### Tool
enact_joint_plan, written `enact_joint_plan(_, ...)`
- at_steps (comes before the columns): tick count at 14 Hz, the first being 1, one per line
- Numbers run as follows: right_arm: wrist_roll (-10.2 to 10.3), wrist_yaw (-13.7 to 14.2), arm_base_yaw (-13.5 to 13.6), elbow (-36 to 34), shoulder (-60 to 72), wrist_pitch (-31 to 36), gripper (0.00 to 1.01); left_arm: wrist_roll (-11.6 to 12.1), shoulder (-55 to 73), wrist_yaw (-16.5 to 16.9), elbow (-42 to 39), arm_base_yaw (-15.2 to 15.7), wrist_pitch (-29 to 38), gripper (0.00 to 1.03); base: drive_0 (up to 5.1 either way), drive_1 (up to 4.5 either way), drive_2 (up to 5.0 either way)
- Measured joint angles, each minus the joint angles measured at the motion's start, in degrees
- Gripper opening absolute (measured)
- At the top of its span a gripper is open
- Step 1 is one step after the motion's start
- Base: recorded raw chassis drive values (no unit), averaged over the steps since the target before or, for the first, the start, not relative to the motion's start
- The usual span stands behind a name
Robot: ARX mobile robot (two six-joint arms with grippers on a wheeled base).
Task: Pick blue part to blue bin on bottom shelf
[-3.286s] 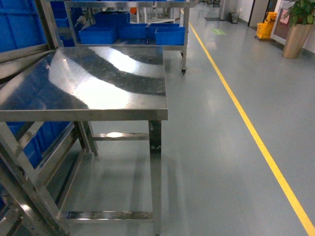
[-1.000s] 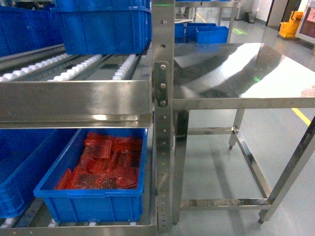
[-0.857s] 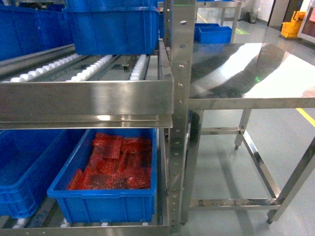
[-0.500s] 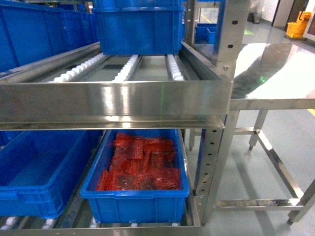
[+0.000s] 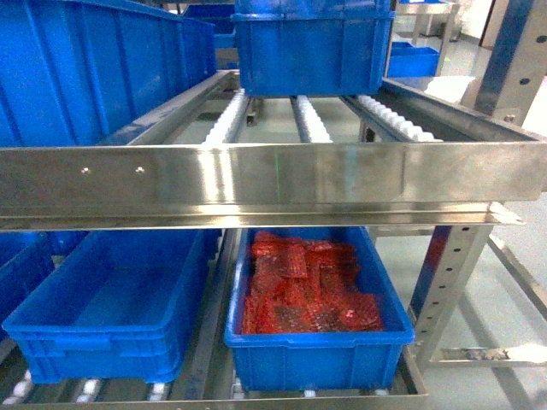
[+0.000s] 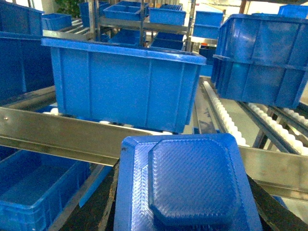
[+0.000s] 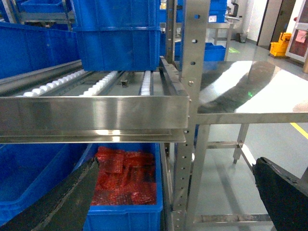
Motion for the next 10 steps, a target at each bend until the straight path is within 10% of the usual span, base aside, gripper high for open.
enact_joint_plan(5,0.0,0.0,0.0,0.0,0.0,0.04,0.98,0.0,-0.04,0.02,0.0,0.0,0.02,0.43,-5.1,2.36,2.4)
enact_joint_plan(10,0.0,-0.2,0.0,0.0,0.0,0.07,0.98,0.0,-0.11,-0.07,0.0,0.07,-0.02,0.43,0.0,0.0,0.0)
